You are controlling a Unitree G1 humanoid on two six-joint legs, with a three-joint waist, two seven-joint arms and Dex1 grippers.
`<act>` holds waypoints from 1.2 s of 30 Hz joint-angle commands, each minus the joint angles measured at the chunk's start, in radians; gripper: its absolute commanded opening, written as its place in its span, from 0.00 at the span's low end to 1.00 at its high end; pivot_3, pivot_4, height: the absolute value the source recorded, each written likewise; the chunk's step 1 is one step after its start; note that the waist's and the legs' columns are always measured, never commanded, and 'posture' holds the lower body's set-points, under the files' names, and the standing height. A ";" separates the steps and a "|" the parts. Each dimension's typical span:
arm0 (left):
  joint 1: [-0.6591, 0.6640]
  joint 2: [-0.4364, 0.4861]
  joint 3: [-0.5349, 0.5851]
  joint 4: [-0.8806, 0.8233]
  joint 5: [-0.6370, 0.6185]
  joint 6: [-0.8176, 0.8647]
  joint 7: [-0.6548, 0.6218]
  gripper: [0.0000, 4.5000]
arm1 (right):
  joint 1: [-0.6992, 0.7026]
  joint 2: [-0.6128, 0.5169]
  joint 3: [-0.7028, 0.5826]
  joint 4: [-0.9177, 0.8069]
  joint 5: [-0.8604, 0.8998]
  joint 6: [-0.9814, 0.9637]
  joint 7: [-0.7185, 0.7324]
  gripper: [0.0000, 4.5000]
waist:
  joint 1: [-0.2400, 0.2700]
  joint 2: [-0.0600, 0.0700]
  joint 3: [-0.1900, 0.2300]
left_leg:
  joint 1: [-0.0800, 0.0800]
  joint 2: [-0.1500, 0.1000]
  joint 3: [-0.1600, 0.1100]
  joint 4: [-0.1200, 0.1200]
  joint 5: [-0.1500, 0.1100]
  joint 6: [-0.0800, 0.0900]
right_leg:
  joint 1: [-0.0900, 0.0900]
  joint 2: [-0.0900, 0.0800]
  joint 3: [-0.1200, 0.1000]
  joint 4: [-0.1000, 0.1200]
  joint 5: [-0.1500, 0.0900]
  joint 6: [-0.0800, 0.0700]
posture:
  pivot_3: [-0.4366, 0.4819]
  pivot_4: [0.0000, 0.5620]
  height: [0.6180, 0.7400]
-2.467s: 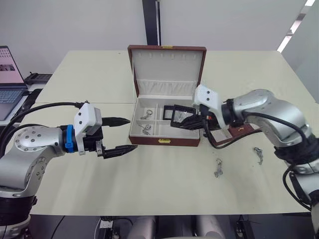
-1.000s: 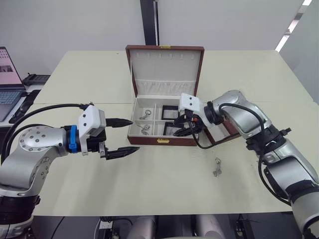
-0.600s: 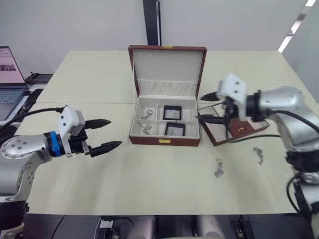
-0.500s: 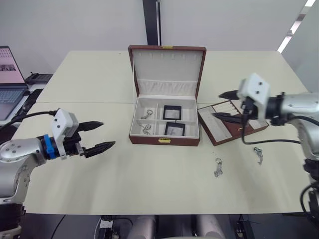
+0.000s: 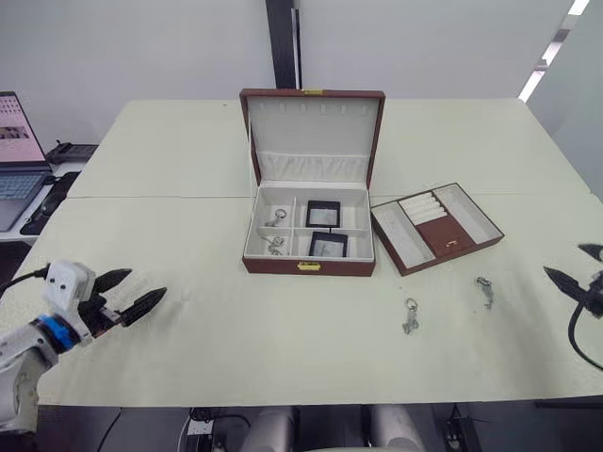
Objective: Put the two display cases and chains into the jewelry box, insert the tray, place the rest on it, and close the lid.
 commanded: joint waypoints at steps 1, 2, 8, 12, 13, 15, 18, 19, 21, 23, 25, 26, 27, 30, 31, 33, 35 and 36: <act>0.013 0.001 0.059 -0.002 -0.006 -0.023 0.029 1.00 | 0.031 0.026 -0.059 -0.002 0.018 -0.032 -0.048 0.84 | 0.000 0.000 0.000 | 0.000 0.000 0.000 0.000 0.000 0.000 | 0.000 0.000 0.000 0.000 0.000 0.000 | 0.48 0.27 1.00; 0.021 -0.003 0.062 -0.002 -0.008 -0.023 0.034 1.00 | 0.041 0.038 -0.058 -0.003 0.030 -0.024 -0.055 0.90 | 0.000 0.001 0.000 | 0.000 0.000 0.000 0.000 0.000 0.000 | 0.000 0.000 0.000 0.000 0.000 0.000 | 0.48 0.27 1.00; 0.057 -0.023 0.070 -0.032 -0.014 -0.017 0.049 1.00 | 0.062 0.039 -0.031 0.008 0.039 -0.042 -0.078 0.99 | -0.001 0.002 -0.001 | 0.007 0.000 0.000 -0.002 0.000 0.000 | 0.006 0.000 0.001 -0.001 0.000 0.000 | 0.48 0.27 1.00; 0.059 -0.025 0.063 -0.065 -0.013 -0.035 0.046 1.00 | 0.052 0.027 -0.026 0.013 0.051 -0.051 -0.079 0.99 | 0.000 0.002 -0.001 | 0.009 0.000 0.000 -0.002 -0.002 0.004 | 0.009 0.000 0.000 -0.002 0.000 0.000 | 0.48 0.27 1.00; 0.055 -0.025 0.062 -0.073 -0.017 -0.032 0.050 1.00 | 0.049 0.025 -0.025 0.014 0.055 -0.052 -0.080 0.99 | 0.000 0.002 -0.001 | 0.009 0.000 0.000 -0.002 -0.002 0.004 | 0.009 0.000 0.000 -0.003 0.000 0.000 | 0.48 0.27 1.00; 0.043 -0.021 0.048 -0.103 -0.022 -0.034 0.038 1.00 | 0.042 0.017 -0.021 0.015 0.062 -0.056 -0.079 0.99 | 0.001 0.002 -0.001 | 0.009 0.001 -0.001 -0.002 -0.002 0.004 | 0.010 0.000 0.000 -0.003 0.000 0.000 | 0.48 0.27 1.00; 0.024 -0.011 0.024 -0.159 -0.031 -0.032 0.007 1.00 | 0.040 0.001 -0.015 0.012 0.067 -0.064 -0.073 0.99 | 0.001 0.002 -0.001 | 0.009 0.000 -0.001 -0.002 -0.002 0.004 | 0.010 0.000 0.000 -0.003 0.000 0.000 | 0.48 0.27 1.00; 0.018 -0.007 0.017 -0.180 -0.036 -0.031 -0.008 1.00 | 0.040 -0.005 -0.016 0.008 0.072 -0.060 -0.067 0.99 | 0.001 0.003 -0.001 | 0.009 0.000 -0.001 -0.002 -0.002 0.004 | 0.011 0.000 0.000 -0.003 0.000 0.000 | 0.48 0.27 1.00; 0.007 -0.001 0.003 -0.220 -0.039 -0.037 -0.035 1.00 | 0.041 -0.017 -0.022 0.000 0.086 -0.051 -0.055 0.99 | 0.001 0.003 -0.001 | 0.009 0.000 -0.001 -0.002 -0.002 0.004 | 0.011 0.000 0.000 -0.003 0.000 0.000 | 0.48 0.27 1.00; -0.007 0.004 -0.015 -0.270 -0.055 -0.016 -0.058 1.00 | 0.037 -0.036 -0.027 -0.014 0.103 -0.040 -0.035 0.99 | 0.001 0.003 -0.001 | 0.009 0.000 -0.001 -0.002 -0.002 0.004 | 0.011 0.000 0.000 -0.003 0.000 0.000 | 0.48 0.27 1.00; -0.024 0.010 -0.038 -0.316 -0.074 0.017 -0.077 1.00 | 0.036 -0.067 -0.021 -0.033 0.125 -0.023 -0.004 0.99 | 0.001 0.003 -0.001 | 0.009 0.000 -0.001 -0.002 -0.002 0.004 | 0.011 0.000 0.000 -0.003 0.000 0.000 | 0.48 0.27 1.00; -0.033 0.011 -0.051 -0.338 -0.082 0.029 -0.086 1.00 | 0.035 -0.084 -0.016 -0.044 0.142 -0.002 0.014 0.99 | 0.001 0.003 -0.002 | 0.009 0.000 -0.001 -0.002 -0.002 0.004 | 0.011 0.000 0.000 -0.003 0.000 0.000 | 0.48 0.27 1.00; -0.041 0.016 -0.071 -0.364 -0.090 0.040 -0.103 1.00 | 0.033 -0.107 -0.008 -0.055 0.158 0.018 0.037 0.99 | 0.001 0.003 -0.002 | 0.009 0.000 0.000 -0.002 -0.002 0.004 | 0.011 0.000 0.000 -0.003 0.000 0.000 | 0.48 0.27 1.00; -0.080 0.020 -0.151 -0.453 -0.112 0.062 -0.153 1.00 | -0.003 -0.176 0.036 -0.065 0.190 0.053 0.085 0.99 | 0.000 0.003 -0.002 | 0.009 0.000 0.000 -0.001 -0.002 0.004 | 0.011 0.001 0.000 -0.003 0.000 0.000 | 0.48 0.27 1.00; -0.104 0.018 -0.182 -0.484 -0.127 0.081 -0.163 1.00 | -0.025 -0.205 0.061 -0.064 0.197 0.059 0.101 0.99 | 0.000 0.003 -0.002 | 0.009 0.000 0.000 -0.001 -0.002 0.004 | 0.011 0.001 0.000 -0.003 0.000 0.000 | 0.48 0.27 1.00; -0.153 0.012 -0.230 -0.528 -0.157 0.121 -0.167 1.00 | -0.066 -0.253 0.105 -0.067 0.210 0.074 0.130 0.99 | 0.000 0.004 -0.001 | 0.009 0.000 0.000 -0.001 -0.002 0.004 | 0.011 0.001 0.000 -0.003 0.000 0.000 | 0.48 0.27 1.00; -0.203 0.006 -0.264 -0.561 -0.191 0.165 -0.161 1.00 | -0.104 -0.297 0.153 -0.074 0.221 0.096 0.158 0.99 | 0.000 0.004 -0.001 | 0.009 0.000 0.000 -0.001 -0.002 0.004 | 0.011 0.001 -0.001 -0.003 0.000 0.000 | 0.48 0.27 1.00; -0.223 0.001 -0.275 -0.574 -0.207 0.186 -0.154 1.00 | -0.120 -0.313 0.174 -0.076 0.229 0.108 0.168 0.99 | 0.000 0.004 -0.001 | 0.009 0.000 0.000 -0.001 -0.002 0.003 | 0.011 0.001 -0.001 -0.003 0.000 0.000 | 0.48 0.27 1.00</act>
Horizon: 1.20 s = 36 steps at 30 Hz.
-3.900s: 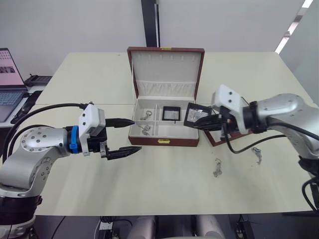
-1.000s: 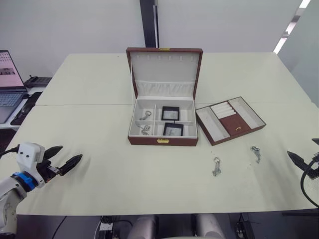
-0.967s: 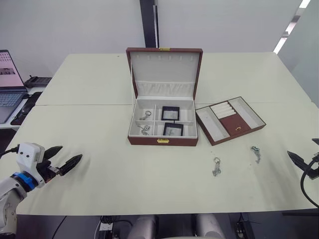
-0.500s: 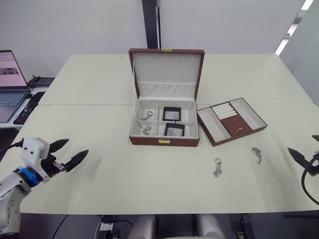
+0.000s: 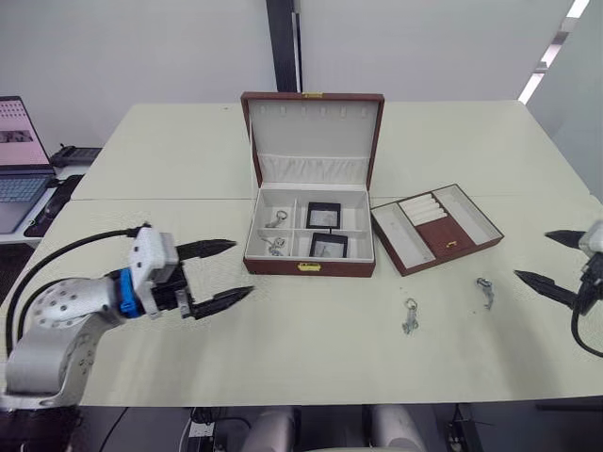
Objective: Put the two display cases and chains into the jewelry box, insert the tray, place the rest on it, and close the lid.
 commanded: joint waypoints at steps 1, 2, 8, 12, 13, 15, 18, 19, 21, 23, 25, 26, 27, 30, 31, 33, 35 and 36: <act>-0.068 -0.011 -0.036 -0.077 -0.082 0.080 0.019 1.00 | -0.067 -0.056 0.059 -0.035 0.051 0.059 0.042 0.99 | 0.000 0.000 0.000 | 0.000 0.000 0.000 0.000 0.000 -0.001 | 0.000 0.000 0.000 0.000 0.000 0.000 | 0.48 0.27 1.00; -0.090 -0.019 -0.054 -0.090 -0.097 0.099 0.021 1.00 | -0.100 -0.060 0.088 -0.035 0.065 0.077 0.042 0.99 | 0.000 0.000 0.000 | 0.000 0.000 0.000 0.000 0.001 -0.002 | 0.000 0.000 0.000 -0.001 0.000 0.000 | 0.48 0.27 1.00; -0.229 -0.062 -0.153 -0.110 -0.103 0.148 0.032 1.00 | -0.281 -0.089 0.327 0.062 -0.079 -0.002 0.006 0.99 | -0.001 0.000 0.000 | 0.000 -0.001 0.001 0.001 0.001 -0.002 | 0.000 0.000 0.000 -0.001 0.000 0.000 | 0.48 0.27 1.00; -0.285 -0.095 -0.187 -0.114 -0.103 0.168 0.052 1.00 | -0.380 -0.103 0.485 0.132 -0.215 -0.067 -0.002 0.99 | -0.001 0.000 0.000 | -0.001 -0.001 0.001 0.000 0.001 -0.002 | -0.001 0.000 0.000 -0.001 0.000 0.000 | 0.48 0.27 1.00; -0.291 -0.102 -0.194 -0.117 -0.104 0.173 0.056 1.00 | -0.396 -0.106 0.514 0.150 -0.250 -0.086 -0.005 0.99 | -0.001 0.000 0.000 | -0.001 -0.001 0.001 0.000 0.001 -0.002 | -0.001 0.000 0.000 -0.001 0.000 0.000 | 0.48 0.27 1.00; -0.300 -0.117 -0.208 -0.126 -0.105 0.178 0.061 1.00 | -0.446 -0.099 0.577 0.196 -0.317 -0.101 -0.017 0.99 | -0.002 0.000 0.000 | -0.001 -0.001 0.001 0.000 0.001 -0.002 | -0.001 0.000 0.000 -0.001 0.000 0.000 | 0.48 0.27 1.00; -0.309 -0.132 -0.223 -0.131 -0.103 0.180 0.062 1.00 | -0.506 -0.079 0.644 0.247 -0.368 -0.107 -0.002 0.99 | -0.002 0.000 0.001 | -0.001 -0.001 0.001 0.001 0.001 -0.002 | -0.001 0.000 0.000 -0.001 0.000 0.000 | 0.48 0.27 1.00; -0.314 -0.138 -0.227 -0.130 -0.102 0.181 0.065 1.00 | -0.532 -0.065 0.666 0.271 -0.386 -0.106 -0.002 0.99 | -0.003 0.000 0.000 | -0.001 -0.001 0.001 0.001 0.001 -0.002 | -0.001 0.000 0.000 -0.001 0.000 0.000 | 0.48 0.27 1.00; -0.324 -0.148 -0.235 -0.121 -0.096 0.177 0.065 1.00 | -0.580 -0.038 0.707 0.326 -0.419 -0.103 -0.001 0.99 | -0.003 0.000 0.000 | -0.001 -0.001 0.001 0.001 0.001 -0.002 | -0.001 0.000 0.001 -0.001 0.000 0.000 | 0.48 0.27 1.00; -0.333 -0.157 -0.241 -0.113 -0.091 0.173 0.064 1.00 | -0.626 -0.016 0.748 0.406 -0.461 -0.126 0.005 0.99 | -0.002 0.000 0.001 | -0.001 -0.001 0.001 0.001 0.001 -0.002 | -0.001 0.000 0.001 -0.001 0.000 0.000 | 0.48 0.27 1.00; -0.338 -0.165 -0.245 -0.111 -0.087 0.171 0.065 1.00 | -0.660 0.000 0.772 0.469 -0.489 -0.161 0.005 0.99 | -0.001 0.000 0.001 | -0.001 -0.001 0.001 0.001 0.001 -0.002 | -0.001 0.000 0.001 -0.001 0.000 0.000 | 0.48 0.27 1.00; -0.339 -0.168 -0.247 -0.111 -0.085 0.171 0.065 1.00 | -0.677 0.013 0.778 0.497 -0.495 -0.164 0.003 0.99 | -0.001 0.000 0.001 | -0.001 -0.001 0.001 0.001 0.001 -0.002 | -0.001 0.000 0.001 -0.001 0.000 0.000 | 0.48 0.27 1.00; -0.340 -0.171 -0.249 -0.110 -0.083 0.170 0.064 1.00 | -0.697 0.023 0.791 0.529 -0.512 -0.178 0.004 0.99 | -0.001 0.000 0.001 | -0.001 -0.001 0.001 0.000 0.001 -0.002 | -0.001 0.000 0.001 -0.002 0.000 0.000 | 0.48 0.27 1.00; -0.342 -0.179 -0.254 -0.110 -0.080 0.166 0.066 1.00 | -0.738 0.050 0.819 0.608 -0.545 -0.196 0.013 0.99 | -0.001 0.000 0.001 | -0.001 -0.001 0.001 0.001 0.001 -0.003 | -0.001 0.000 0.001 -0.002 0.000 0.000 | 0.48 0.27 1.00; -0.342 -0.182 -0.255 -0.111 -0.079 0.165 0.067 1.00 | -0.747 0.057 0.823 0.627 -0.551 -0.203 0.014 0.99 | -0.001 0.000 0.001 | -0.001 -0.001 0.001 0.001 0.001 -0.003 | -0.001 0.000 0.001 -0.002 0.000 0.000 | 0.48 0.27 1.00; -0.342 -0.186 -0.254 -0.112 -0.077 0.164 0.070 1.00 | -0.757 0.068 0.824 0.653 -0.559 -0.212 0.017 0.99 | -0.002 0.000 0.001 | -0.001 -0.001 0.001 0.001 0.001 -0.003 | -0.001 0.000 0.001 -0.002 0.000 0.000 | 0.48 0.27 1.00; -0.340 -0.189 -0.254 -0.116 -0.076 0.165 0.073 1.00 | -0.759 0.072 0.822 0.667 -0.563 -0.220 0.027 0.91 | -0.001 0.000 0.001 | -0.001 -0.001 0.001 0.001 0.001 -0.003 | -0.001 0.000 0.000 -0.002 0.000 0.000 | 0.48 0.27 1.00; -0.339 -0.190 -0.254 -0.118 -0.076 0.165 0.075 1.00 | -0.759 0.072 0.821 0.671 -0.565 -0.224 0.031 0.85 | -0.001 0.000 0.001 | -0.001 -0.001 0.001 0.001 0.001 -0.003 | -0.001 0.000 0.000 -0.002 0.000 0.000 | 0.48 0.27 1.00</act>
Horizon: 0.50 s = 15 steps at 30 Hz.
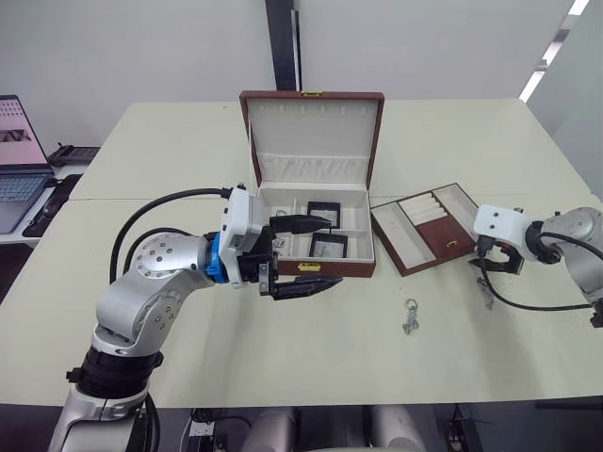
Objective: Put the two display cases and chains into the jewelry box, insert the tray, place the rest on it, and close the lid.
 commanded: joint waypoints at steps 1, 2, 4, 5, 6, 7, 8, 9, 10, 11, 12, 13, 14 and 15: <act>-0.009 -0.006 0.004 -0.029 0.001 -0.017 0.009 1.00 | -0.010 0.000 -0.007 0.017 -0.015 -0.020 0.019 0.79 | 0.000 0.000 0.000 | 0.000 0.000 0.000 0.000 0.000 0.000 | 0.000 0.000 0.000 0.000 0.000 0.000 | 0.48 0.27 1.00; -0.008 -0.007 0.004 -0.030 0.001 -0.016 0.010 1.00 | -0.009 0.000 -0.009 0.017 -0.015 -0.023 0.021 0.71 | 0.000 0.000 0.000 | 0.000 0.000 0.000 0.000 0.000 0.000 | 0.000 0.000 0.000 0.000 0.000 0.000 | 0.48 0.27 1.00; -0.008 -0.008 0.002 -0.030 0.004 -0.018 0.012 1.00 | -0.001 0.000 -0.015 0.008 -0.008 -0.031 0.029 0.58 | 0.000 0.000 0.000 | 0.000 0.000 0.000 0.000 0.000 0.000 | 0.000 0.000 0.000 0.000 0.000 0.000 | 0.48 0.27 1.00; -0.007 -0.009 0.000 -0.030 0.006 -0.019 0.012 1.00 | 0.007 -0.002 -0.016 0.000 -0.005 -0.036 0.034 0.52 | 0.000 0.000 0.000 | 0.000 0.000 0.000 0.000 0.000 0.000 | 0.000 0.000 0.000 0.000 0.000 0.000 | 0.48 0.27 1.00; -0.008 -0.010 -0.002 -0.029 0.007 -0.020 0.011 1.00 | 0.015 -0.003 -0.018 -0.008 -0.003 -0.038 0.036 0.45 | 0.000 0.000 0.000 | 0.000 0.000 0.000 0.000 0.000 0.000 | 0.000 0.000 0.000 0.000 0.000 0.000 | 0.48 0.27 1.00; -0.009 -0.012 -0.003 -0.027 0.009 -0.021 0.011 1.00 | 0.020 -0.003 -0.020 -0.014 -0.002 -0.037 0.038 0.41 | 0.000 0.000 0.000 | 0.000 0.000 0.000 0.000 0.000 0.000 | 0.000 0.000 0.000 0.000 0.000 0.000 | 0.48 0.27 1.00; -0.011 -0.014 -0.004 -0.026 0.011 -0.022 0.011 1.00 | 0.024 -0.003 -0.022 -0.019 -0.001 -0.036 0.039 0.34 | 0.000 0.000 0.000 | 0.000 0.000 0.000 0.000 0.000 0.000 | 0.000 0.000 0.000 0.000 0.000 0.000 | 0.48 0.27 1.00; -0.013 -0.016 -0.005 -0.024 0.012 -0.023 0.011 1.00 | 0.029 -0.005 -0.027 -0.025 0.001 -0.033 0.041 0.29 | 0.000 0.000 0.000 | 0.000 0.000 0.000 0.000 0.000 0.000 | 0.000 0.000 0.000 0.000 0.000 0.000 | 0.48 0.27 1.00; -0.016 -0.018 -0.005 -0.022 0.013 -0.023 0.010 1.00 | 0.034 -0.008 -0.033 -0.034 0.004 -0.030 0.046 0.25 | -0.001 0.000 0.000 | 0.000 0.000 0.000 0.000 0.000 0.000 | 0.000 0.000 0.000 0.000 0.000 0.000 | 0.48 0.27 1.00; -0.017 -0.019 -0.005 -0.021 0.015 -0.024 0.008 1.00 | 0.042 -0.015 -0.041 -0.045 0.010 -0.025 0.054 0.20 | -0.001 0.000 0.000 | 0.000 0.000 0.000 0.000 0.000 0.000 | 0.000 0.000 0.000 0.000 0.000 0.000 | 0.48 0.27 1.00; -0.019 -0.019 -0.004 -0.019 0.016 -0.025 0.007 1.00 | 0.049 -0.020 -0.048 -0.056 0.013 -0.022 0.061 0.14 | -0.001 0.000 0.000 | 0.000 0.000 0.000 0.000 0.000 0.000 | 0.000 0.000 0.000 0.000 0.000 0.000 | 0.48 0.27 1.00; -0.020 -0.019 -0.004 -0.017 0.018 -0.026 0.005 1.00 | 0.057 -0.026 -0.057 -0.070 0.021 -0.013 0.072 0.10 | -0.001 0.000 0.000 | 0.000 0.000 0.000 0.000 0.000 0.000 | 0.000 0.000 0.000 0.000 0.000 0.000 | 0.48 0.27 1.00; -0.022 -0.020 -0.004 -0.015 0.019 -0.027 0.004 1.00 | 0.065 -0.031 -0.067 -0.085 0.030 -0.001 0.083 0.05 | 0.000 0.000 0.000 | 0.000 0.000 0.000 0.000 0.000 0.000 | 0.000 0.000 0.000 0.000 0.000 0.000 | 0.48 0.27 1.00; -0.023 -0.020 -0.004 -0.013 0.019 -0.027 0.004 1.00 | 0.073 -0.034 -0.075 -0.098 0.037 0.011 0.093 0.00 | 0.000 0.000 0.000 | 0.000 0.000 0.000 0.000 0.000 0.000 | 0.000 0.000 0.000 0.000 0.000 0.000 | 0.48 0.27 1.00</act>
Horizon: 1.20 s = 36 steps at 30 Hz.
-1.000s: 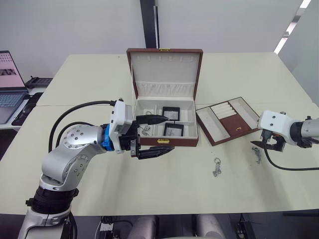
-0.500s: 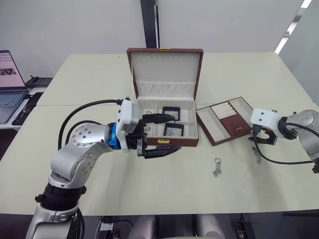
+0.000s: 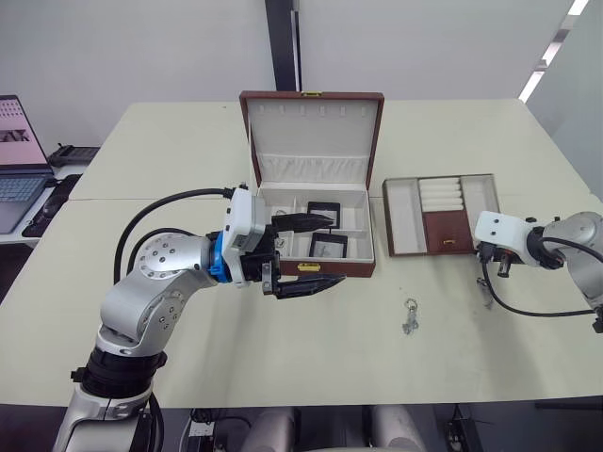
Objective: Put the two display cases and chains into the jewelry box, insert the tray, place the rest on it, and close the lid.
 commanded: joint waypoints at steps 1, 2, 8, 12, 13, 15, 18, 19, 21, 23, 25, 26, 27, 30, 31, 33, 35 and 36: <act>-0.021 -0.004 0.000 -0.013 0.001 -0.016 -0.001 1.00 | 0.025 -0.028 -0.050 -0.061 0.042 0.044 0.046 0.00 | 0.001 0.000 0.000 | 0.000 0.000 0.000 0.000 0.000 0.000 | 0.000 0.000 0.000 0.000 0.000 0.000 | 0.48 0.27 1.00; -0.022 -0.005 -0.001 -0.012 0.001 -0.015 0.000 1.00 | 0.030 -0.027 -0.059 -0.075 0.052 0.064 0.055 0.00 | 0.001 0.000 0.000 | 0.000 0.000 0.000 0.000 0.000 0.000 | 0.000 0.000 0.000 0.000 0.000 0.000 | 0.48 0.27 1.00; -0.027 -0.007 -0.006 -0.011 0.002 -0.012 -0.001 1.00 | 0.022 -0.013 -0.095 -0.144 0.124 0.221 0.094 0.00 | 0.001 0.000 0.000 | 0.000 0.000 0.000 0.000 0.000 0.000 | 0.000 0.000 0.000 0.000 0.000 0.000 | 0.48 0.27 1.00; -0.028 -0.005 -0.005 -0.009 0.001 -0.009 -0.001 1.00 | -0.004 0.019 -0.099 -0.183 0.163 0.351 0.088 0.00 | 0.000 0.000 0.000 | 0.000 0.000 0.000 0.000 0.000 0.000 | 0.000 0.000 0.000 0.000 0.000 0.000 | 0.48 0.27 1.00; -0.027 -0.005 -0.005 -0.010 0.001 -0.009 -0.001 1.00 | -0.013 0.029 -0.095 -0.191 0.168 0.377 0.083 0.00 | 0.000 0.000 0.000 | 0.000 0.000 0.000 0.000 0.000 0.000 | 0.000 0.000 0.000 0.000 0.000 0.000 | 0.48 0.27 1.00; -0.025 -0.005 -0.006 -0.009 0.002 -0.009 -0.001 1.00 | -0.028 0.047 -0.087 -0.188 0.169 0.408 0.064 0.00 | 0.000 0.000 0.000 | 0.000 0.000 0.000 0.000 0.000 0.000 | 0.000 0.000 0.000 0.000 0.000 0.000 | 0.48 0.27 1.00; -0.025 -0.005 -0.008 -0.007 0.003 -0.009 -0.002 1.00 | -0.053 0.066 -0.070 -0.163 0.160 0.435 0.049 0.00 | 0.001 0.000 0.000 | 0.000 0.000 0.000 0.000 0.000 0.000 | 0.000 0.000 0.000 0.000 0.000 0.000 | 0.48 0.27 1.00; -0.025 -0.005 -0.008 -0.007 0.003 -0.009 -0.003 1.00 | -0.062 0.069 -0.059 -0.152 0.155 0.438 0.050 0.00 | 0.001 0.000 0.000 | 0.000 0.000 -0.001 0.000 0.000 0.000 | 0.000 0.000 0.000 0.000 0.000 0.000 | 0.48 0.27 1.00; -0.026 -0.006 -0.010 -0.005 0.005 -0.011 -0.003 1.00 | -0.078 0.079 -0.045 -0.132 0.150 0.449 0.046 0.00 | 0.001 0.000 0.000 | -0.001 0.000 0.000 0.000 0.000 0.000 | 0.000 0.000 0.000 0.000 0.000 0.000 | 0.48 0.27 1.00; -0.027 -0.006 -0.011 -0.004 0.005 -0.012 -0.002 1.00 | -0.089 0.082 -0.036 -0.122 0.149 0.455 0.045 0.00 | 0.001 0.000 0.000 | -0.001 0.000 -0.001 0.000 0.000 0.000 | 0.000 0.000 0.000 0.000 0.000 0.000 | 0.48 0.27 1.00; -0.025 -0.008 -0.011 -0.005 0.005 -0.012 0.000 1.00 | -0.098 0.087 -0.034 -0.113 0.150 0.458 0.040 0.00 | 0.000 0.000 0.000 | -0.001 0.000 -0.001 0.000 0.000 0.000 | 0.000 0.000 0.000 0.000 0.000 0.000 | 0.48 0.27 1.00; -0.025 -0.008 -0.010 -0.006 0.004 -0.013 0.001 1.00 | -0.101 0.090 -0.037 -0.109 0.149 0.452 0.032 0.00 | 0.000 0.000 0.000 | -0.001 0.000 0.000 0.000 0.000 0.000 | 0.000 0.000 0.000 0.000 0.000 0.000 | 0.48 0.27 1.00; -0.024 -0.009 -0.009 -0.007 0.003 -0.012 0.002 1.00 | -0.102 0.093 -0.044 -0.107 0.152 0.448 0.025 0.13 | 0.000 0.000 0.000 | -0.001 0.000 0.000 0.000 0.000 0.000 | 0.000 0.000 0.000 0.000 0.000 0.000 | 0.48 0.27 1.00; -0.022 -0.007 -0.003 -0.011 -0.006 -0.007 0.002 1.00 | -0.094 0.098 -0.072 -0.123 0.175 0.442 0.011 0.28 | 0.000 0.000 0.000 | -0.001 0.000 -0.001 0.000 0.000 0.000 | -0.001 0.000 0.000 0.000 0.000 0.000 | 0.48 0.27 1.00; -0.021 -0.006 -0.001 -0.013 -0.009 -0.006 0.001 1.00 | -0.087 0.098 -0.084 -0.134 0.183 0.434 0.004 0.35 | 0.000 0.000 0.000 | -0.001 0.000 -0.001 0.000 0.000 0.000 | -0.001 0.000 0.000 0.000 0.000 0.000 | 0.48 0.27 1.00; -0.021 -0.004 0.000 -0.015 -0.014 -0.004 -0.001 1.00 | -0.055 0.092 -0.122 -0.160 0.205 0.395 -0.007 0.46 | 0.001 0.000 0.000 | -0.001 0.000 -0.001 0.000 0.000 0.000 | -0.001 -0.001 0.000 0.000 0.000 0.000 | 0.48 0.27 1.00; -0.022 -0.002 0.002 -0.017 -0.017 -0.001 -0.001 1.00 | -0.016 0.087 -0.163 -0.178 0.225 0.352 -0.025 0.46 | 0.002 0.000 0.000 | -0.001 0.000 -0.001 0.000 0.000 0.000 | -0.001 -0.001 0.000 0.000 0.000 0.000 | 0.48 0.27 1.00; -0.022 -0.001 0.003 -0.019 -0.020 0.001 0.000 1.00 | 0.009 0.082 -0.184 -0.186 0.231 0.323 -0.033 0.46 | 0.002 0.000 0.000 | -0.001 0.000 -0.001 0.000 0.000 0.000 | -0.001 -0.001 0.000 0.000 0.000 0.000 | 0.48 0.27 1.00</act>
